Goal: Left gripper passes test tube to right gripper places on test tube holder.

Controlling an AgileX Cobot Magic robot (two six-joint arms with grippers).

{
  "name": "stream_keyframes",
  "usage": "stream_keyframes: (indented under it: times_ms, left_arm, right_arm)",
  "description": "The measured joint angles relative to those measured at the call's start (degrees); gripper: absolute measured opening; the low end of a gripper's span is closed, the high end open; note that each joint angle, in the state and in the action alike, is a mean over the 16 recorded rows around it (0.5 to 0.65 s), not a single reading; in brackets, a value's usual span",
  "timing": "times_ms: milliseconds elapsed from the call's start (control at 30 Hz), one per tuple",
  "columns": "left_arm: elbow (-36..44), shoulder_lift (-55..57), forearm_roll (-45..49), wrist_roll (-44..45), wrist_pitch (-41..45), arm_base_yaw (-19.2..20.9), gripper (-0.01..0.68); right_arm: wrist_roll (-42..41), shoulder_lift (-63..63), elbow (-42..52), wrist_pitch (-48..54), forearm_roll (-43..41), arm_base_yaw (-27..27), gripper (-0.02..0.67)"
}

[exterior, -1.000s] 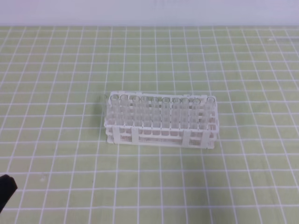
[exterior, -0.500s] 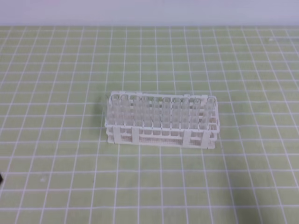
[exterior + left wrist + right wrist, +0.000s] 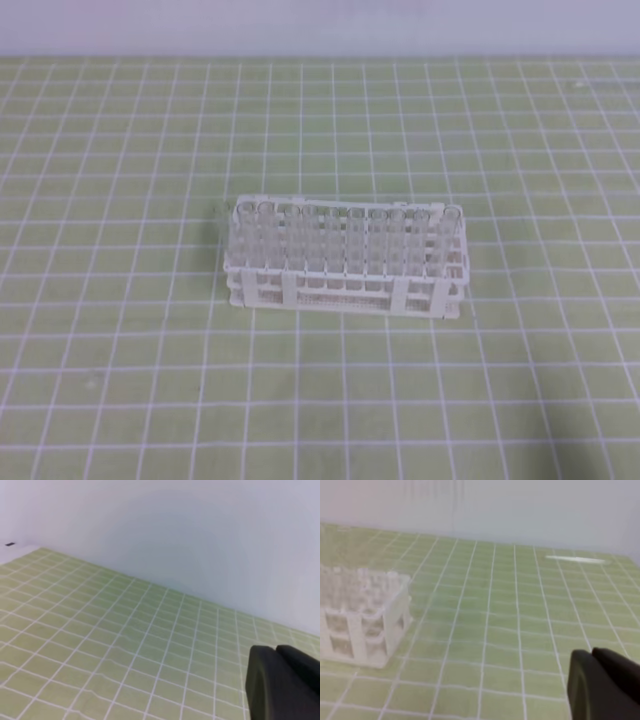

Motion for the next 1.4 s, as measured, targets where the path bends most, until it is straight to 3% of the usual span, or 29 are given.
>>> stream_keyframes:
  times_ms: [133, 300, 667, 833, 1400]
  left_arm:
    - [0.0, -0.9, -0.9, 0.3, -0.5, 2.8, -0.003]
    - [1.8, -0.6, -1.7, 3.0, -4.1, 3.6, -0.003]
    - [12.2, -0.7, -19.3, 26.4, -14.1, 3.6, -0.003]
    - [15.6, -0.7, -27.6, 35.3, -13.1, 3.6, -0.003]
    - [16.6, -0.5, -30.2, 37.9, -6.7, 3.6, -0.003]
  right_arm:
    - [-0.8, -1.5, 0.6, 2.9, 0.9, 0.0, -0.015]
    - [-0.9, -2.3, 0.8, 4.7, 1.3, 0.0, -0.016]
    - [-0.9, -2.4, 0.8, 5.5, 0.8, -0.4, -0.016]
    - [-0.9, -2.4, 0.8, 5.4, 0.9, -0.6, -0.017]
    - [-0.9, -2.4, 0.8, 5.4, 0.9, -0.7, -0.018]
